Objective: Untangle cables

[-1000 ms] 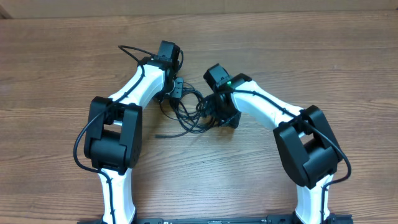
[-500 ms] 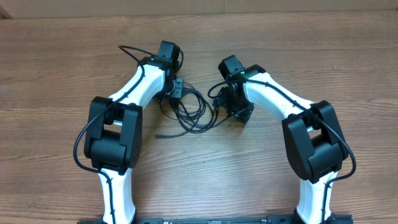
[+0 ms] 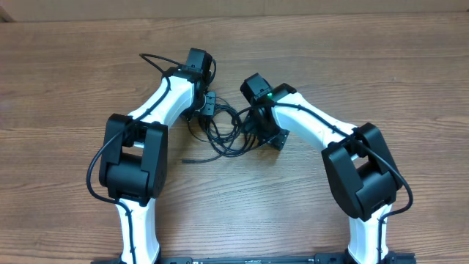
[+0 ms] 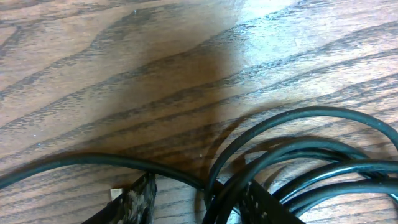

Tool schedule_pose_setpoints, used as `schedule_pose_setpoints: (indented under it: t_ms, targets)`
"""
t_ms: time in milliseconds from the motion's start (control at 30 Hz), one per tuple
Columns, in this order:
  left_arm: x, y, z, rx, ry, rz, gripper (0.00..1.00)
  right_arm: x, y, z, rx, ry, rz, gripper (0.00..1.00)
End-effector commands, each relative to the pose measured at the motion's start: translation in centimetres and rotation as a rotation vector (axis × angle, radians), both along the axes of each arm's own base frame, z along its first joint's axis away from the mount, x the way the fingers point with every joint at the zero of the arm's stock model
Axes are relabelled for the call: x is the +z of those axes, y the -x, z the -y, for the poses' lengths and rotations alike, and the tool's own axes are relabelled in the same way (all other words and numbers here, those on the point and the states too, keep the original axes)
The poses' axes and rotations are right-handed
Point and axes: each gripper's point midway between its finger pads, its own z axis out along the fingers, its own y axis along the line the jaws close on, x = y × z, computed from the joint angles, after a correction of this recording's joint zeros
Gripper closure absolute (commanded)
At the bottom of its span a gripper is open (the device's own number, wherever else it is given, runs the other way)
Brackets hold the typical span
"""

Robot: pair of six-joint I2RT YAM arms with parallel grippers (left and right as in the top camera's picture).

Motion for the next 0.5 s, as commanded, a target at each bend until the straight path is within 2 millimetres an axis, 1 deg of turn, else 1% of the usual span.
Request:
schedule_pose_setpoints:
  t_ms: [0,33,167,467]
  targets:
    - [-2.5,1.6,-2.0,0.029,-0.07,-0.071,0.56,0.2,-0.2,-0.7,0.007,0.014,0.021,0.25]
    - [-2.5,1.6,-2.0,0.029,-0.07,-0.071,0.56,0.2,-0.1,-0.8,0.013,0.014,0.021,0.27]
    - [-2.5,1.7,-2.0,0.028,-0.07,-0.071,0.56,0.2,0.2,-1.3,0.021,0.016,0.023,0.27]
    - [-2.5,1.7,-2.0,0.029,-0.07,-0.071,0.56,0.1,0.6,-1.7,0.023,0.055,0.048,0.28]
